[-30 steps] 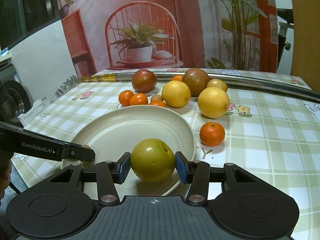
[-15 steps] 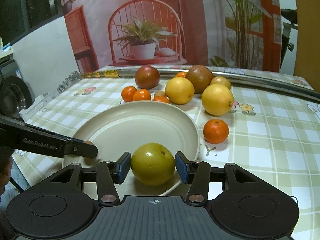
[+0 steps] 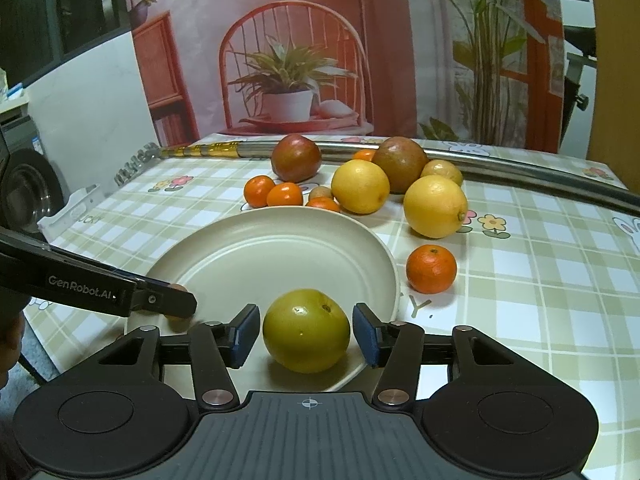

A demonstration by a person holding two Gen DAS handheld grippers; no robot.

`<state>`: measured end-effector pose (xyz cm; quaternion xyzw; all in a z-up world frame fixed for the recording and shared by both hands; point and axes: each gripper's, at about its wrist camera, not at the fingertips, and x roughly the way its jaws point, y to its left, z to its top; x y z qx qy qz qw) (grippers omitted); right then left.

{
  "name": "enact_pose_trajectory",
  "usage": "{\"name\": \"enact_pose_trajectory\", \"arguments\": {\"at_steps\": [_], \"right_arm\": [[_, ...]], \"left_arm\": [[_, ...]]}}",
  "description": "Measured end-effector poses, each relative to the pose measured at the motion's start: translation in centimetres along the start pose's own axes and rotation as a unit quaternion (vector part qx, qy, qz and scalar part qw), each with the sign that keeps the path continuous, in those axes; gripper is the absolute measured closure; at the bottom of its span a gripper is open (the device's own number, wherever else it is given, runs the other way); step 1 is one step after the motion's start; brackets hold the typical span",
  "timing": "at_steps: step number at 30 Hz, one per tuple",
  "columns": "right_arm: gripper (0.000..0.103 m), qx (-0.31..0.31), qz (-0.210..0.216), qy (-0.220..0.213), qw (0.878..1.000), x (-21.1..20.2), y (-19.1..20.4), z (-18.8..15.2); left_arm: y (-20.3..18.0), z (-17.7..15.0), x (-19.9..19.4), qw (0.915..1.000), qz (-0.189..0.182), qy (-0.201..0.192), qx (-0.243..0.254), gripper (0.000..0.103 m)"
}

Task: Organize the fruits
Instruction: 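Lower the kiwi into the plate and open the left tool while the right tool releases the green fruit there, then move the left tool to a tangerine and close on it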

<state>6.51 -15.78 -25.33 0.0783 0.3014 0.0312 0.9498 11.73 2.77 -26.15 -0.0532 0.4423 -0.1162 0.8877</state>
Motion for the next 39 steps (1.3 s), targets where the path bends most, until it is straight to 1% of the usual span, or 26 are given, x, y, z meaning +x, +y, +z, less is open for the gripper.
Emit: {"name": "enact_pose_trajectory", "arguments": {"at_steps": [3, 5, 13, 19, 24, 29, 34, 39], "right_arm": [[0.053, 0.000, -0.002, -0.005, 1.000, -0.2, -0.2, 0.1], [0.052, -0.001, -0.003, -0.011, 1.000, -0.4, -0.2, 0.2], [0.052, -0.016, -0.007, -0.040, 0.999, -1.3, -0.2, 0.8], [0.052, -0.026, -0.020, -0.071, 0.997, -2.3, -1.1, 2.2], [0.051, -0.017, -0.045, -0.095, 0.994, -2.7, -3.6, 4.0], [0.051, -0.002, -0.072, -0.108, 0.992, -2.0, -6.4, 5.3], [0.051, 0.020, -0.087, -0.107, 0.990, -0.5, -8.5, 5.6], [0.051, 0.058, -0.089, -0.094, 0.990, 1.4, -10.3, 4.8]], "left_arm": [[0.0, 0.0, -0.1, 1.0000, -0.001, -0.002, -0.001, 0.069], [0.0, 0.0, -0.3, 1.0000, -0.006, -0.006, -0.003, 0.064], [0.1, 0.2, -1.0, 0.9996, -0.006, -0.026, -0.007, 0.061], [0.1, 0.8, -1.8, 0.9989, 0.004, -0.047, 0.003, 0.061], [1.1, 2.5, -3.2, 0.9978, 0.015, -0.065, 0.005, 0.059], [2.9, 5.1, -4.4, 0.9965, 0.030, -0.078, -0.003, 0.058], [4.8, 8.0, -5.3, 0.9949, 0.045, -0.090, -0.013, 0.057], [6.0, 10.0, -4.9, 0.9946, 0.045, -0.088, -0.032, 0.054]]}}
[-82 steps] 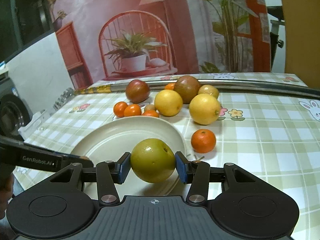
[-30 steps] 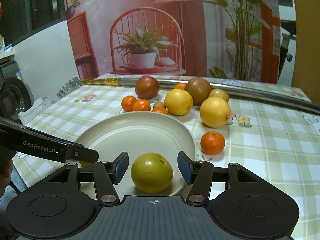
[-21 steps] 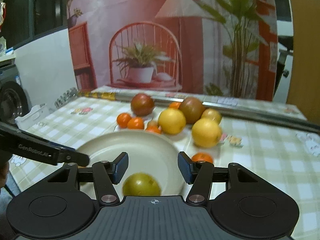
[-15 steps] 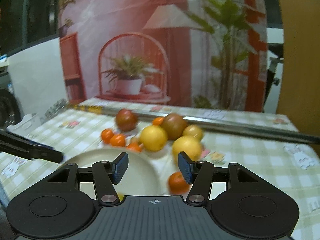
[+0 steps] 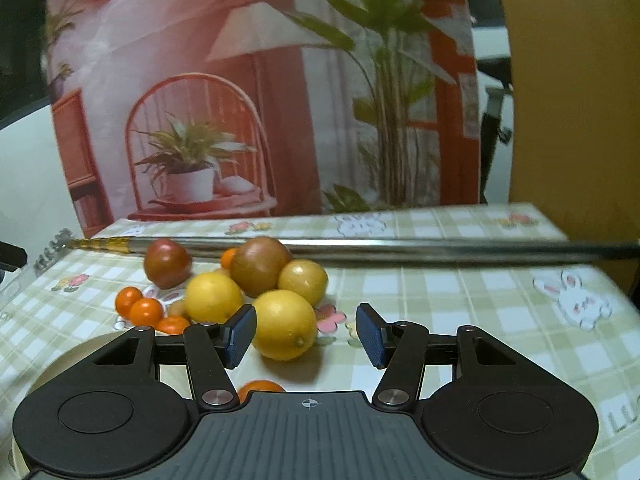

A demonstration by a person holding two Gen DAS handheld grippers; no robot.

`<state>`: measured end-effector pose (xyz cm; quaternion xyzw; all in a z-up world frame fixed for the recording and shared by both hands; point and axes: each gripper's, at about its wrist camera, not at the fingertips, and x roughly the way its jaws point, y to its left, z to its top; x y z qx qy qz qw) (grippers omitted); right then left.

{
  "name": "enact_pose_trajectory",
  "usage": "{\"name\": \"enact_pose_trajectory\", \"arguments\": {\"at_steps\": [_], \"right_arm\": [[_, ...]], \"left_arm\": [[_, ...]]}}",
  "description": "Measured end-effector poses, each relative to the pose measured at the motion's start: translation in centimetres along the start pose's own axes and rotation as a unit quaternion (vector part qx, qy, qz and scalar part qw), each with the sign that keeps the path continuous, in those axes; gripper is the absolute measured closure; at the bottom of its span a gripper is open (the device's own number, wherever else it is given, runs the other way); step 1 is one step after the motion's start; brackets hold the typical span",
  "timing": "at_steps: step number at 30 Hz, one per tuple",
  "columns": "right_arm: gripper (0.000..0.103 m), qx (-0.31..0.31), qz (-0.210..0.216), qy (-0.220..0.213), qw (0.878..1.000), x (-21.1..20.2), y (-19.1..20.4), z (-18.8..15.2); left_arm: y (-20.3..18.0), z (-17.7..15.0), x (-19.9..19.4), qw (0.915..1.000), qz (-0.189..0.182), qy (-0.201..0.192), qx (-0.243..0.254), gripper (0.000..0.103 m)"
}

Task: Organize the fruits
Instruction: 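Move the left tool to a tangerine and close on it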

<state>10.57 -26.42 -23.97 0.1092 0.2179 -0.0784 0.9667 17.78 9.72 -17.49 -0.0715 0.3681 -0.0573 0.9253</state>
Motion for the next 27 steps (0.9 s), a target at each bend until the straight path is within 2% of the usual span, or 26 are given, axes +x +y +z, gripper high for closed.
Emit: {"name": "enact_pose_trajectory", "arguments": {"at_steps": [7, 16, 27], "right_arm": [[0.051, 0.025, -0.008, 0.017, 1.000, 1.3, -0.7, -1.6], [0.051, 0.027, -0.012, 0.023, 0.999, 1.6, -0.8, -1.9], [0.051, 0.034, -0.013, 0.024, 0.999, 1.6, -1.2, -1.9]], "left_arm": [[-0.1, 1.0, 4.6, 0.9991, -0.001, 0.039, -0.014, 0.053], [-0.4, 2.1, 11.6, 0.9897, -0.040, 0.092, -0.102, 0.053], [-1.2, 1.7, 15.9, 0.9825, -0.028, 0.134, -0.126, 0.053]]}}
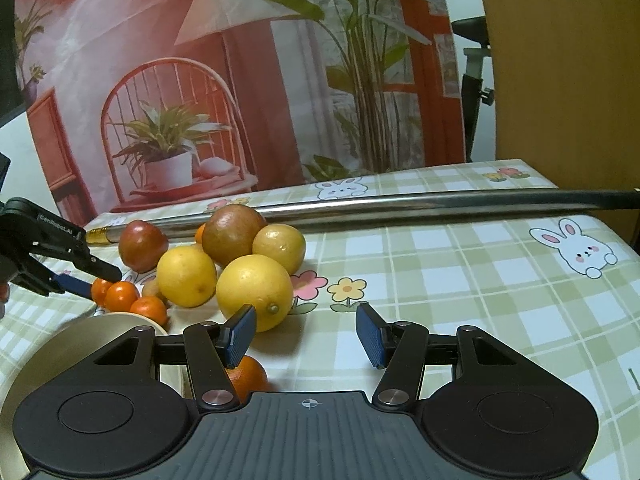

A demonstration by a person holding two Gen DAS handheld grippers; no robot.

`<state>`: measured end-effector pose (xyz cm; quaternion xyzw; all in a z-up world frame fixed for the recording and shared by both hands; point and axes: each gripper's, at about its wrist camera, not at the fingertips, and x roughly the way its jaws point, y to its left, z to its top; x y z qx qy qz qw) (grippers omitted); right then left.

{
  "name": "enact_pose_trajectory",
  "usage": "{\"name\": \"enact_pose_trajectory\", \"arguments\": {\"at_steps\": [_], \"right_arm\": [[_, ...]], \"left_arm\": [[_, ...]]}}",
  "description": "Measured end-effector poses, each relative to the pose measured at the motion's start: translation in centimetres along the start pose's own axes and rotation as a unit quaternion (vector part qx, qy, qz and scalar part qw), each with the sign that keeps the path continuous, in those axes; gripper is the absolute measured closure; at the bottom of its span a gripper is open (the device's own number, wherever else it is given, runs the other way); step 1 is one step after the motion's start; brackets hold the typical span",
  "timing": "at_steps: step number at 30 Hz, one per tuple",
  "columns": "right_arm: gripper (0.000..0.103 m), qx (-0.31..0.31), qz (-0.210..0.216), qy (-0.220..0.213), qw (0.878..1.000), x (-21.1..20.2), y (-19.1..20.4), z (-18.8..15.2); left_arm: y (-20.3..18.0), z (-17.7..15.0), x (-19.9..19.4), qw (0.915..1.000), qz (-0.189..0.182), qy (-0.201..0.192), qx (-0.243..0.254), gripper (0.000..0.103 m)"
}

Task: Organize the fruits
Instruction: 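Move the left tool to a tangerine and close on it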

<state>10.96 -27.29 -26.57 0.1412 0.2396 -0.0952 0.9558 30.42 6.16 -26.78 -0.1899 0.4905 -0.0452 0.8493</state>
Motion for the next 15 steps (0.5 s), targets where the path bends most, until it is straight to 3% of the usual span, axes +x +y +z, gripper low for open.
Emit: {"name": "enact_pose_trajectory", "arguments": {"at_steps": [4, 7, 10, 15], "right_arm": [[0.051, 0.002, 0.001, 0.000, 1.000, 0.0, -0.2, 0.0], [0.051, 0.003, 0.001, 0.001, 1.000, 0.0, -0.3, -0.1], [0.051, 0.004, 0.001, 0.002, 1.000, 0.0, -0.3, -0.1], [0.051, 0.007, 0.003, 0.002, 1.000, 0.0, -0.4, 0.0]], "left_arm": [[0.4, -0.1, 0.4, 0.9999, 0.000, -0.003, -0.015, 0.055], [0.4, -0.2, 0.4, 0.9999, 0.004, -0.004, -0.013, 0.064], [0.8, -0.3, 0.0, 0.9996, 0.005, -0.015, -0.022, 0.064], [0.3, -0.5, -1.7, 0.9990, 0.013, -0.041, 0.008, 0.064]]}}
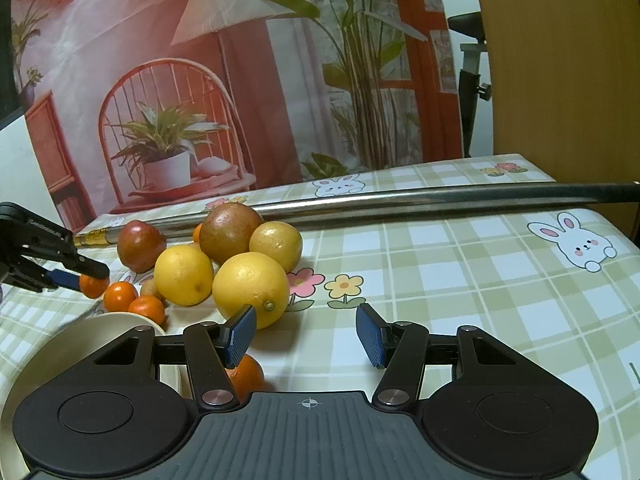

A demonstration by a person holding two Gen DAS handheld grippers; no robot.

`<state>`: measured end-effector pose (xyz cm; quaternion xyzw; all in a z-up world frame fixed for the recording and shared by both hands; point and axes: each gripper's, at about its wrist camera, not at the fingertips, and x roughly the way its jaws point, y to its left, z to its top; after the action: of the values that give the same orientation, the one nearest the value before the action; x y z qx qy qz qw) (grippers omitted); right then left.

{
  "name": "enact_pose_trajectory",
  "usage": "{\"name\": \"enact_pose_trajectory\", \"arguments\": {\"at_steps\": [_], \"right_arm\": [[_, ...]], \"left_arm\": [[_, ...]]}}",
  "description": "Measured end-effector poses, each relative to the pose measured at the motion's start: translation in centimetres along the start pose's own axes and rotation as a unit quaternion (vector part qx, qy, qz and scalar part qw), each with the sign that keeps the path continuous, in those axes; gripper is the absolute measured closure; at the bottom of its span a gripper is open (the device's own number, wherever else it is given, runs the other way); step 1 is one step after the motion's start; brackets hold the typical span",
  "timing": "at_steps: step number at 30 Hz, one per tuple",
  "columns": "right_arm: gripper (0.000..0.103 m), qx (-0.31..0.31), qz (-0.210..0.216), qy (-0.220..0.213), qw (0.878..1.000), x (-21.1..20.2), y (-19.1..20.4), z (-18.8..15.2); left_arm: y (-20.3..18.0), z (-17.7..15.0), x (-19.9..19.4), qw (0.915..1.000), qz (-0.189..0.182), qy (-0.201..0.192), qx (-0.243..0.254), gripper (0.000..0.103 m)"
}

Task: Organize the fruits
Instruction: 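Move the left tool to a tangerine and close on it, then carry the tangerine toward the plate with the left tool while the right tool grasps the large yellow grapefruit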

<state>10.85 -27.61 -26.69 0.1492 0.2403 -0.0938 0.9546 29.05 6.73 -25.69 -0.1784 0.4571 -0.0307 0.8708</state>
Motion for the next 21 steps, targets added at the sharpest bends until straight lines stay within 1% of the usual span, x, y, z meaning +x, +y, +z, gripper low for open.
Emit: {"name": "enact_pose_trajectory", "arguments": {"at_steps": [4, 6, 7, 10, 14, 18, 21], "right_arm": [[0.051, 0.000, 0.006, -0.002, 1.000, -0.2, 0.1, 0.0], [0.049, -0.002, 0.016, -0.004, 1.000, -0.3, 0.1, 0.1], [0.046, -0.006, 0.023, -0.006, 1.000, -0.4, 0.2, 0.1], [0.045, -0.031, 0.033, -0.005, 0.999, -0.2, 0.7, 0.4], [0.045, -0.069, 0.043, -0.012, 0.997, 0.6, 1.9, 1.2], [0.045, -0.087, 0.063, -0.011, 0.994, 2.0, 2.8, 2.2], [0.045, -0.110, 0.061, -0.002, 0.992, 3.4, 3.6, 2.5]], "left_arm": [[-0.7, -0.3, -1.8, 0.9992, -0.002, -0.022, 0.032, 0.064], [-1.1, -0.7, -2.8, 0.9981, -0.003, -0.030, 0.053, 0.064], [-1.3, -1.0, -3.5, 0.9972, -0.006, -0.034, 0.066, 0.064], [-1.7, -1.9, -5.1, 0.9945, -0.019, -0.045, 0.093, 0.064], [-2.5, -3.9, -7.3, 0.9873, -0.024, -0.065, 0.143, 0.064], [-2.8, -5.4, -8.2, 0.9856, -0.033, -0.069, 0.151, 0.064], [-3.1, -6.2, -8.5, 0.9841, -0.037, -0.073, 0.158, 0.064]]}}
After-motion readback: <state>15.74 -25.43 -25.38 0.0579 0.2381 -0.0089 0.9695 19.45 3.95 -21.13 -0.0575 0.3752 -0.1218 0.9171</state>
